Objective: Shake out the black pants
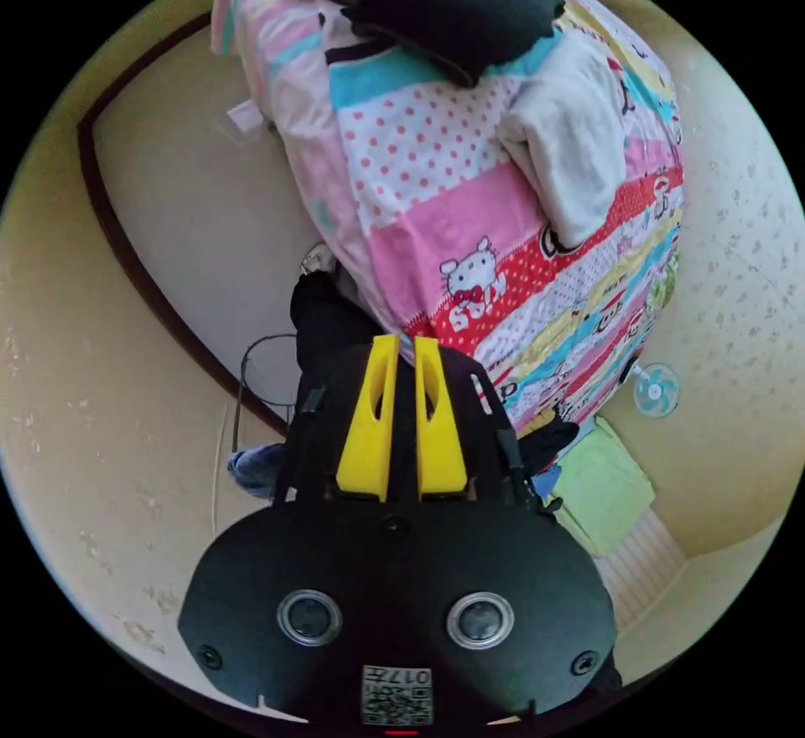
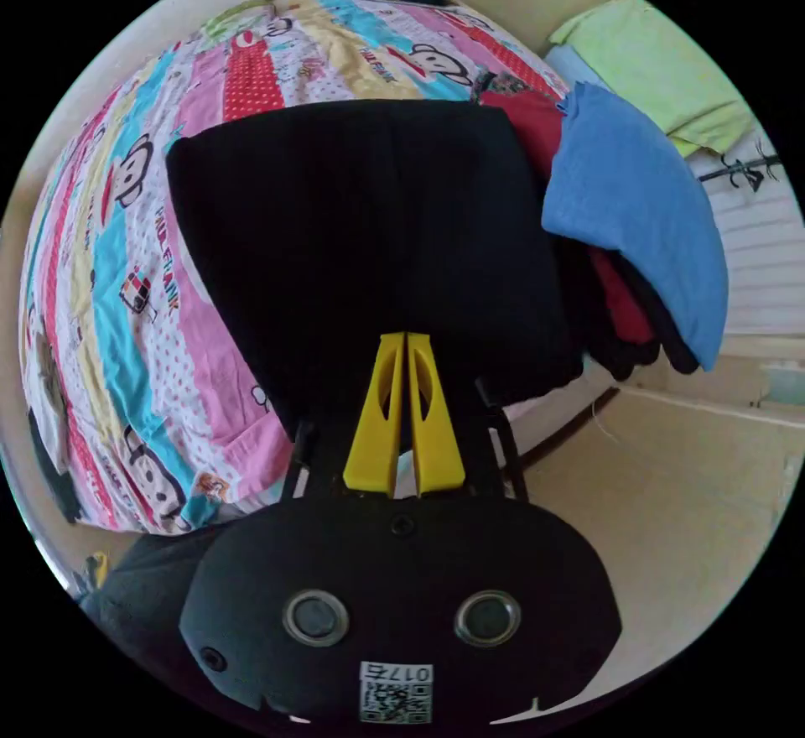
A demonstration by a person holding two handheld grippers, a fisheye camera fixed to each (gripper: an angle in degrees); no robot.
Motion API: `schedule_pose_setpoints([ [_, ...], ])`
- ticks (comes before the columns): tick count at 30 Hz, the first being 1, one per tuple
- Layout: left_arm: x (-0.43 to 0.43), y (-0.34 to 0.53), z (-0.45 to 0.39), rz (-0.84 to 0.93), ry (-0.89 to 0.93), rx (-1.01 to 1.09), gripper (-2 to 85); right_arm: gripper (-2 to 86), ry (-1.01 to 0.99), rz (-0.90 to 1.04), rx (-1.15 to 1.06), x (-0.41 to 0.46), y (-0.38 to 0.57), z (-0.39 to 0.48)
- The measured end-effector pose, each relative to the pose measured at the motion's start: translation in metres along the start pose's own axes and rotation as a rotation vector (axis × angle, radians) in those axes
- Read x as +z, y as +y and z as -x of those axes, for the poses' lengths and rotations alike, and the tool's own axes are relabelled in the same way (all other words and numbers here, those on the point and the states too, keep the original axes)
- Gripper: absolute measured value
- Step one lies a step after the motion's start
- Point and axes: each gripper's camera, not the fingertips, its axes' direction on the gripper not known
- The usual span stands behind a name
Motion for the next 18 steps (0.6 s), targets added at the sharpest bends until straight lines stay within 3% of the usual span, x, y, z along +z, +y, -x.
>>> schedule_pose_setpoints([
  [4, -0.069, -0.031, 0.032, -0.069, -0.006, -0.015, 7.8, 0.2, -0.06, 0.122, 0.119, 0.002, 0.035, 0.02],
  [11, -0.179, -0.1, 0.083, -0.176, 0.128, -0.076, 12.1, 0.2, -0.36, 0.042, 0.507, -0.01, 0.145, -0.002],
  [15, -0.214, -0.136, 0.072, -0.207, 0.287, 0.068, 13.4, 0.2, -0.3, 0.085, 0.579, -0.005, 0.198, -0.021],
  [18, -0.192, -0.151, 0.057, -0.069, 0.5, 0.092, 11.0, 0.2, -0.26, 0.024, 0.604, -0.01, 0.241, -0.038],
])
